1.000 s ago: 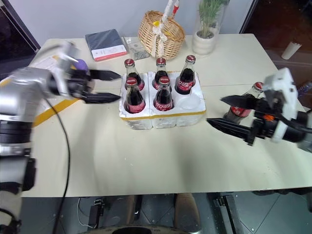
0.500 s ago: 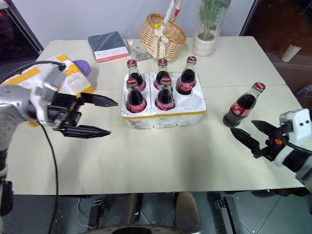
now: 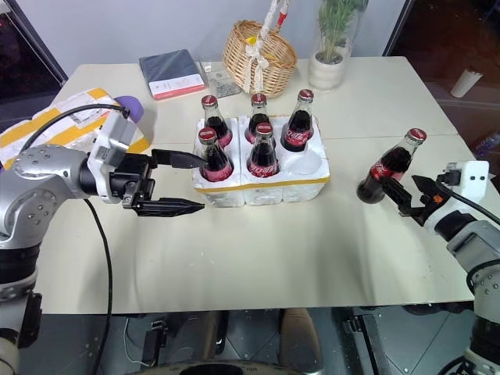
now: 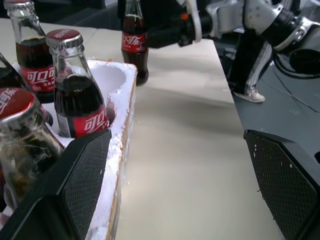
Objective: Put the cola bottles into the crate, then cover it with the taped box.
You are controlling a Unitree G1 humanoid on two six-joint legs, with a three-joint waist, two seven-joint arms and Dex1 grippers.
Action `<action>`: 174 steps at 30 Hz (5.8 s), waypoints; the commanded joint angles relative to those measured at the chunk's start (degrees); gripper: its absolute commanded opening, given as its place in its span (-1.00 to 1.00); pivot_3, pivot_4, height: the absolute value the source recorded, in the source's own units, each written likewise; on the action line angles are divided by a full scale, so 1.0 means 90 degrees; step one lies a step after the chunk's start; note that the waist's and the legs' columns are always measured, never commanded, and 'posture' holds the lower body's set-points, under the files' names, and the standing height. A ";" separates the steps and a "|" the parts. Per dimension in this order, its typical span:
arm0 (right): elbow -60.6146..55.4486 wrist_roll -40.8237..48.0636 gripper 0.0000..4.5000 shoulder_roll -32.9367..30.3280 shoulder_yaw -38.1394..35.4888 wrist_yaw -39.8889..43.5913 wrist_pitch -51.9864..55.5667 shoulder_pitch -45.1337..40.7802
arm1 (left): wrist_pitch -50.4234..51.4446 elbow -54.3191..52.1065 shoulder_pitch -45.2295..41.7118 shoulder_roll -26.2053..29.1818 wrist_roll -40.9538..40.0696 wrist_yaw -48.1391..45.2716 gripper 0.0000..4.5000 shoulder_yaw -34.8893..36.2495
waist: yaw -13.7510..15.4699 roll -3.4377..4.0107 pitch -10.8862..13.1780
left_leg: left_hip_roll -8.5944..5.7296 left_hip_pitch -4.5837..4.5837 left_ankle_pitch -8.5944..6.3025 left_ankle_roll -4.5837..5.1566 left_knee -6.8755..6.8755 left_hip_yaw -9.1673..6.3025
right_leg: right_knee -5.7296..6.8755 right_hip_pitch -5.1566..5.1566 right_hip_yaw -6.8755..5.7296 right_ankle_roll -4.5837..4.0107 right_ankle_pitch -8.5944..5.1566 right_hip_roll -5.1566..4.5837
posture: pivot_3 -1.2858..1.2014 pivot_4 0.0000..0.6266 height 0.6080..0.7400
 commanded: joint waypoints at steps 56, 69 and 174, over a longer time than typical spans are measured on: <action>0.0383 -0.0724 0.25 0.0132 0.3321 0.1139 -0.0156 -0.3444 | -0.0772 0.0552 -0.0157 -0.0030 0.0497 0.0483 1.00 0.0110 | -0.0020 0.0042 0.0026 | -0.0002 -0.0027 0.0000 0.0000 -0.0008 -0.0002 | 0.0006 -0.0039 0.0000 0.0007 0.0004 0.0001 | 0.03 -0.52 1.00; -0.0531 -0.0346 0.97 -0.0408 0.2873 0.1863 0.0665 -0.3531 | -0.0976 0.0193 0.0569 0.0247 0.0987 0.1168 1.00 0.0617 | -0.0021 0.0043 0.0026 | -0.0001 -0.0023 0.0001 -0.0002 -0.0010 -0.0004 | 0.0008 -0.0038 0.0001 0.0006 0.0005 0.0002 | 0.03 -0.52 1.00; -0.1030 0.1335 1.00 -0.1950 0.0047 0.2265 0.0903 -0.1495 | -0.4067 -0.0716 -0.0901 0.0840 0.8153 0.2660 0.98 -0.1397 | 0.0016 -0.0003 0.0007 | -0.0001 -0.0023 0.0001 -0.0002 0.0004 0.0006 | 0.0010 -0.0028 -0.0001 0.0012 0.0009 -0.0003 | 0.03 -0.52 1.00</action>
